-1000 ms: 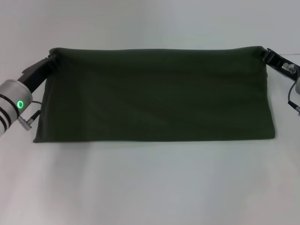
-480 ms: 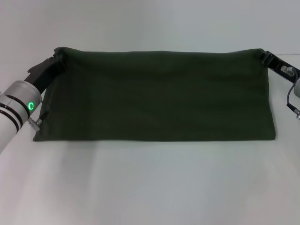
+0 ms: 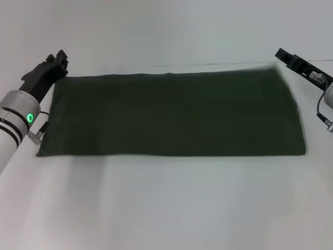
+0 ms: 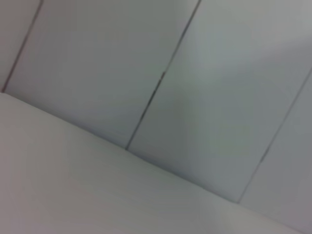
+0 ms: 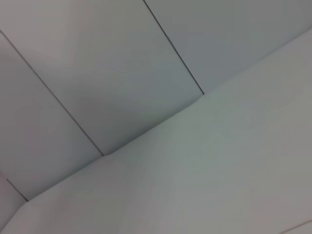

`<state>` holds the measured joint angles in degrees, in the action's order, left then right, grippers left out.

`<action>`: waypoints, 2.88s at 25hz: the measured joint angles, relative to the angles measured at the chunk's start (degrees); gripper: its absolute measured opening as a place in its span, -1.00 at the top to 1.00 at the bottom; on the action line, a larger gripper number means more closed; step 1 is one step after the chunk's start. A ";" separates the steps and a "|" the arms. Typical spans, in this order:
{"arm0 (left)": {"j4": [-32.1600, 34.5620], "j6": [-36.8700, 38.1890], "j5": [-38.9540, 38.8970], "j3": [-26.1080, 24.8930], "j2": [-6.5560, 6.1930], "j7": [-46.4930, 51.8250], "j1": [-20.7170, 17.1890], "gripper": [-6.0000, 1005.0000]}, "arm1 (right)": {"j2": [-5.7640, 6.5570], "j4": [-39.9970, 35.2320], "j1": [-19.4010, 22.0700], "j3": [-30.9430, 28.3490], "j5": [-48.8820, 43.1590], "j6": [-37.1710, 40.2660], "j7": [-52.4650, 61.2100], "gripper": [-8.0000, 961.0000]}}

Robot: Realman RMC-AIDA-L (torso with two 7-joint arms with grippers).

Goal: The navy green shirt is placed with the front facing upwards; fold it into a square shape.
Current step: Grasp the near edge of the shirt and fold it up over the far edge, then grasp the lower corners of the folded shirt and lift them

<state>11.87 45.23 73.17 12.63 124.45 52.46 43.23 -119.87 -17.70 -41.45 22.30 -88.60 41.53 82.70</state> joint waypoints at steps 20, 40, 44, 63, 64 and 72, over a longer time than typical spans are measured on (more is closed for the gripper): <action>12.91 0.62 16.78 14.65 -1.06 46.64 -7.43 -0.25 | 3.42 -1.48 5.29 7.64 0.21 6.71 14.06 -0.87; 32.00 20.75 67.35 10.31 -5.96 76.90 -9.49 -0.60 | 10.83 -5.06 11.22 23.75 -11.58 17.62 38.69 -0.84; 32.07 21.32 69.32 10.32 -6.10 77.09 -9.20 -0.62 | 10.78 -5.06 11.36 23.75 -11.64 17.53 38.74 -0.84; 28.67 22.19 70.69 13.00 -6.26 77.80 -7.33 -0.63 | 10.63 -5.06 11.26 23.84 -11.69 16.81 38.62 -0.84; 28.65 22.25 70.69 13.01 -6.27 77.94 -7.31 -0.63 | 10.63 -5.06 11.22 23.84 -11.68 16.79 38.62 -0.84; 27.62 20.98 70.86 13.90 -6.32 77.99 -7.15 -0.57 | 10.62 -5.06 11.14 23.84 -11.68 16.45 38.77 -0.84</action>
<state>39.49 66.21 144.03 26.53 118.13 130.45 36.08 -109.25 -22.77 -30.31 46.13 -100.28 57.98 121.47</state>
